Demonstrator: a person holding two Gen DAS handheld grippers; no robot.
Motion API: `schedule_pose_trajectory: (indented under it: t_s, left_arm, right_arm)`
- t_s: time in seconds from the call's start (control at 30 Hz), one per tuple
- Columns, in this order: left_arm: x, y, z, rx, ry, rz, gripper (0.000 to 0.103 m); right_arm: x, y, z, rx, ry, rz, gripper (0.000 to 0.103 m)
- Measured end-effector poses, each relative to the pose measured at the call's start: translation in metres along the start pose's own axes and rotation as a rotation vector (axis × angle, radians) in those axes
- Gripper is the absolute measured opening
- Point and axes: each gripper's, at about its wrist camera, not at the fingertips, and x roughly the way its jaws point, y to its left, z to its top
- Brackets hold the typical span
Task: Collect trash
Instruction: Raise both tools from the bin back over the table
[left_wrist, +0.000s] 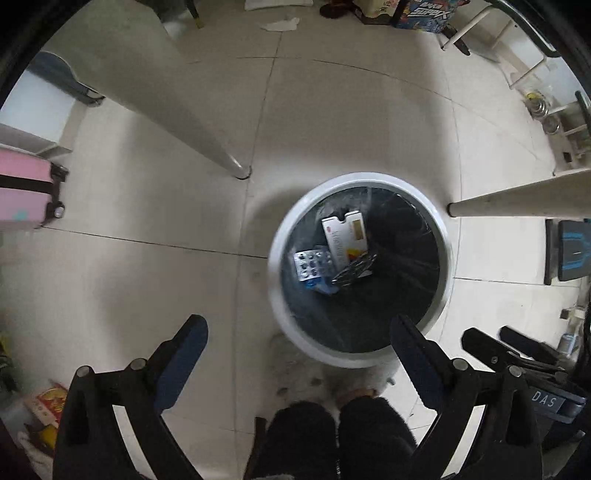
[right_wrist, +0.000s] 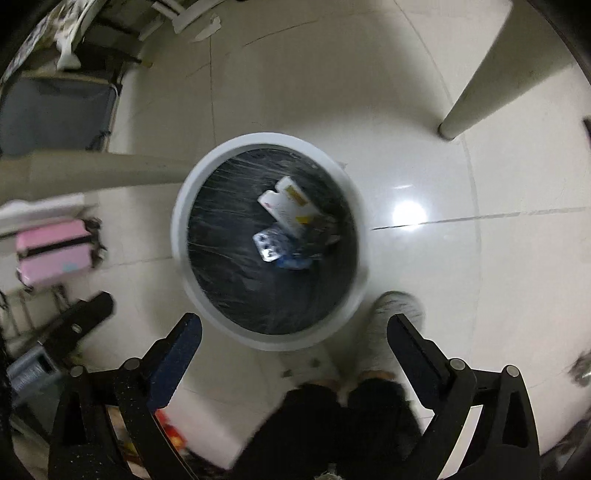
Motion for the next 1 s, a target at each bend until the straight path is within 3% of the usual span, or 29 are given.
schedule_pose_trajectory:
  t_s: [0.17,0.33,0.63,1.0]
  left_arm:
    - [-0.028,0.002,-0.009,0.024,-0.002,0.055,0.101]
    - [-0.054,0.001,-0.016,0.015,0.006,0.058,0.101]
    - [-0.114,-0.015,-0.029,0.036,-0.007,0.036,0.101]
    - [-0.233,-0.014,-0.053,0.074,-0.050,-0.005,0.101]
  right_arm:
    - [-0.026,0.009,-0.005,-0.069,-0.029,-0.165,0.101]
    - [-0.062,0.018,-0.006,-0.095,-0.066,-0.225,0.101]
    - [-0.155,0.044,-0.030,-0.135,-0.130,-0.251,0.101]
    - [-0.297,0.084,-0.077,-0.147,-0.194,-0.222,0.101]
